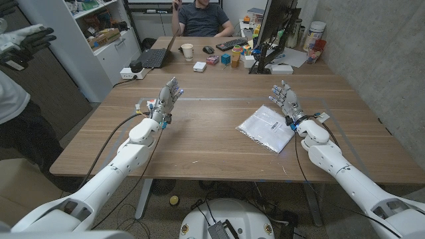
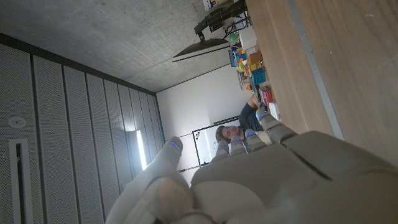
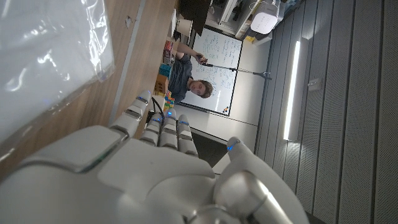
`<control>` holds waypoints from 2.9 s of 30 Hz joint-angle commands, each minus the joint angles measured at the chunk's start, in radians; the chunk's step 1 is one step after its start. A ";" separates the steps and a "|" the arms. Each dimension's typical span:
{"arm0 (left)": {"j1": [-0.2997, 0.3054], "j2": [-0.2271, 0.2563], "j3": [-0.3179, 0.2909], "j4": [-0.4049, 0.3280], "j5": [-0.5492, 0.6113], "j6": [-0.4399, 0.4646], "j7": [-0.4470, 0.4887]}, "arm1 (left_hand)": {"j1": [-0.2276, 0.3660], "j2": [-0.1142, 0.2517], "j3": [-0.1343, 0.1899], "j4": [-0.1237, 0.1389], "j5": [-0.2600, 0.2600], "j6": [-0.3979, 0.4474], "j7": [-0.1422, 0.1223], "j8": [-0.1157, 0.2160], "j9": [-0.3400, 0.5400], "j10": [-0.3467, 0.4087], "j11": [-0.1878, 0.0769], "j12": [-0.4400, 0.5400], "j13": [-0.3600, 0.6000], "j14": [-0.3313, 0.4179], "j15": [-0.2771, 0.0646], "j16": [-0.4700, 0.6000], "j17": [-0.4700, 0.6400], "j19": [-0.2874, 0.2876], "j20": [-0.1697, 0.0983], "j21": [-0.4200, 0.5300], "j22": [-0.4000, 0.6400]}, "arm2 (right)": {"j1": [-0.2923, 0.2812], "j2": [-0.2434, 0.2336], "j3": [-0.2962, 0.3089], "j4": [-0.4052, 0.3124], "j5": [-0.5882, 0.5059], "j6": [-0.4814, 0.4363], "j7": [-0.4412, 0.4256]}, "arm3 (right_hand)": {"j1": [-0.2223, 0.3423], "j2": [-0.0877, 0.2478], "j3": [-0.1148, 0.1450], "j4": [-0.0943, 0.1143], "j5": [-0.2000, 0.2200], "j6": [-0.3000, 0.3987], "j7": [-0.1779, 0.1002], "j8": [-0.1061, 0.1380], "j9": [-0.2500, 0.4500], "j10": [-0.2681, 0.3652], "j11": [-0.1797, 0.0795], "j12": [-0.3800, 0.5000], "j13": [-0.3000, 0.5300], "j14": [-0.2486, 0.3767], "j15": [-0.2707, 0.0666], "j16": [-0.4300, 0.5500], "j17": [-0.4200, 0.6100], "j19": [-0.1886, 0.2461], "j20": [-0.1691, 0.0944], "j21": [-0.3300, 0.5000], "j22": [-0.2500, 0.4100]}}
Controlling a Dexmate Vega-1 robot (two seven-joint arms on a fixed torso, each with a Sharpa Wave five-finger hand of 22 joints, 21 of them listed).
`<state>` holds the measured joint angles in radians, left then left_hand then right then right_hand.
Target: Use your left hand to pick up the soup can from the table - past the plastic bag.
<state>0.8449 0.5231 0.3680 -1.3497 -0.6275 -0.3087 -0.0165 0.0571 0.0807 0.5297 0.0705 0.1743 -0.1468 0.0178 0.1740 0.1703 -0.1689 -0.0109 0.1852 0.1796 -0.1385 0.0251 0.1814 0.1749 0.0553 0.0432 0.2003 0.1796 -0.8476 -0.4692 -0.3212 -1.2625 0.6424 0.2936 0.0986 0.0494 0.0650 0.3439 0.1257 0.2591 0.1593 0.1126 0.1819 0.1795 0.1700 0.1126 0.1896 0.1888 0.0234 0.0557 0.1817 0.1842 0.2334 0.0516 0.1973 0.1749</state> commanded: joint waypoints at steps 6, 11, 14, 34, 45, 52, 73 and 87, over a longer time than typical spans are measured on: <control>0.018 0.060 -0.009 -0.103 0.077 0.010 0.054 | 0.001 0.007 0.006 -0.005 0.005 -0.013 -0.008 0.004 0.002 -0.032 0.002 0.003 0.001 -0.011 0.003 0.004 0.003 0.006 0.003 0.004 0.004 | -0.035 0.156 0.194 0.029 -0.137 -0.048 0.132 | -0.001 0.011 0.006 0.001 0.005 0.008 0.003 0.008 0.002 0.010 0.001 0.007 0.002 0.000 0.007 0.008 0.002 0.004 -0.001 0.005 0.002; 0.026 0.089 -0.014 -0.135 0.106 0.028 0.074 | 0.008 -0.004 0.003 -0.016 0.005 -0.015 -0.016 0.004 0.002 -0.031 -0.004 0.004 0.001 -0.010 0.000 0.004 0.002 0.011 0.011 0.006 0.003 | -0.043 0.181 0.227 0.022 -0.167 -0.058 0.147 | -0.001 0.011 0.006 0.002 0.005 0.008 0.002 0.008 0.002 0.010 0.000 0.007 0.002 0.000 0.007 0.008 0.002 0.004 -0.002 0.005 0.001; 0.029 0.103 -0.018 -0.148 0.118 0.036 0.080 | 0.012 -0.008 0.003 -0.020 0.005 -0.016 -0.018 0.005 0.002 -0.031 -0.008 0.004 0.001 -0.009 -0.001 0.004 0.001 0.012 0.011 0.006 0.003 | -0.047 0.193 0.242 0.018 -0.179 -0.065 0.155 | -0.001 0.011 0.005 0.002 0.005 0.007 0.003 0.007 0.002 0.011 0.000 0.007 0.002 0.000 0.007 0.008 0.002 0.004 -0.002 0.005 0.001; 0.054 0.234 -0.068 -0.264 0.285 0.150 0.212 | 0.058 -0.035 0.003 -0.080 0.007 0.006 -0.083 0.011 0.004 -0.011 -0.008 0.012 0.002 0.027 -0.001 0.012 0.001 0.039 0.054 0.011 0.004 | -0.052 0.229 0.284 0.002 -0.230 -0.087 0.180 | -0.002 0.009 0.002 0.002 0.006 0.007 0.004 0.007 0.002 0.010 0.000 0.007 0.002 0.000 0.007 0.008 0.002 0.004 -0.001 0.005 0.001; 0.069 0.305 -0.108 -0.343 0.396 0.251 0.291 | 0.106 -0.054 0.007 -0.132 0.009 0.020 -0.121 0.016 0.004 -0.006 -0.013 0.013 0.004 0.030 -0.003 0.009 0.002 0.040 0.075 0.007 0.004 | -0.037 0.242 0.287 0.024 -0.240 -0.084 0.192 | -0.003 0.008 0.001 0.002 0.006 0.007 0.003 0.008 0.002 0.010 0.000 0.007 0.002 0.000 0.008 0.008 0.002 0.004 -0.001 0.005 0.002; 0.068 0.359 -0.129 -0.382 0.454 0.327 0.299 | 0.143 -0.056 0.012 -0.167 0.009 0.049 -0.175 0.020 0.004 0.005 -0.027 0.016 0.004 0.039 0.000 0.008 0.003 0.041 0.115 0.006 0.005 | -0.028 0.248 0.288 0.033 -0.246 -0.084 0.191 | -0.003 0.008 0.000 0.003 0.006 0.007 0.003 0.007 0.002 0.009 0.001 0.006 0.002 0.001 0.008 0.008 0.002 0.004 -0.001 0.005 0.002; -0.039 0.445 -0.103 -0.406 0.609 0.458 0.247 | 0.219 -0.020 0.030 -0.208 0.022 0.077 -0.236 0.013 0.006 0.010 -0.034 0.016 0.005 0.027 -0.010 -0.001 0.003 0.034 0.129 0.003 0.006 | -0.021 0.259 0.289 0.046 -0.252 -0.081 0.189 | -0.005 0.006 -0.004 0.003 0.007 0.007 0.003 0.007 0.002 0.009 0.001 0.006 0.002 0.000 0.008 0.008 0.003 0.004 0.000 0.005 0.001; -0.102 0.512 -0.090 -0.474 0.701 0.538 0.178 | 0.213 0.009 0.028 -0.185 0.034 0.066 -0.237 0.007 0.007 -0.004 -0.034 0.011 0.006 0.006 -0.016 -0.001 0.010 0.025 0.136 0.002 0.008 | -0.039 0.262 0.296 0.035 -0.249 -0.078 0.180 | -0.005 0.005 -0.006 0.004 0.007 0.007 0.003 0.007 0.002 0.010 0.001 0.007 0.002 0.001 0.008 0.008 0.003 0.004 0.000 0.005 0.001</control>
<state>0.7878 0.9868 0.2685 -1.7769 0.0000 0.1642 0.2033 0.2709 0.0790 0.5541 -0.1219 0.2002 -0.0723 -0.2155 0.1846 0.1748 -0.1599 -0.0410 0.1965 0.1842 -0.1202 0.0079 0.1836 0.1840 0.0840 0.1670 0.2030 0.1840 -0.8735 -0.2094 -0.0299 -1.2200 0.3918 0.2133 0.2838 0.0493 0.0649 0.3408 0.1285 0.2627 0.1590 0.1125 0.1819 0.1790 0.1697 0.1124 0.1896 0.1882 0.0233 0.0552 0.1817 0.1837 0.2330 0.0518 0.1972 0.1744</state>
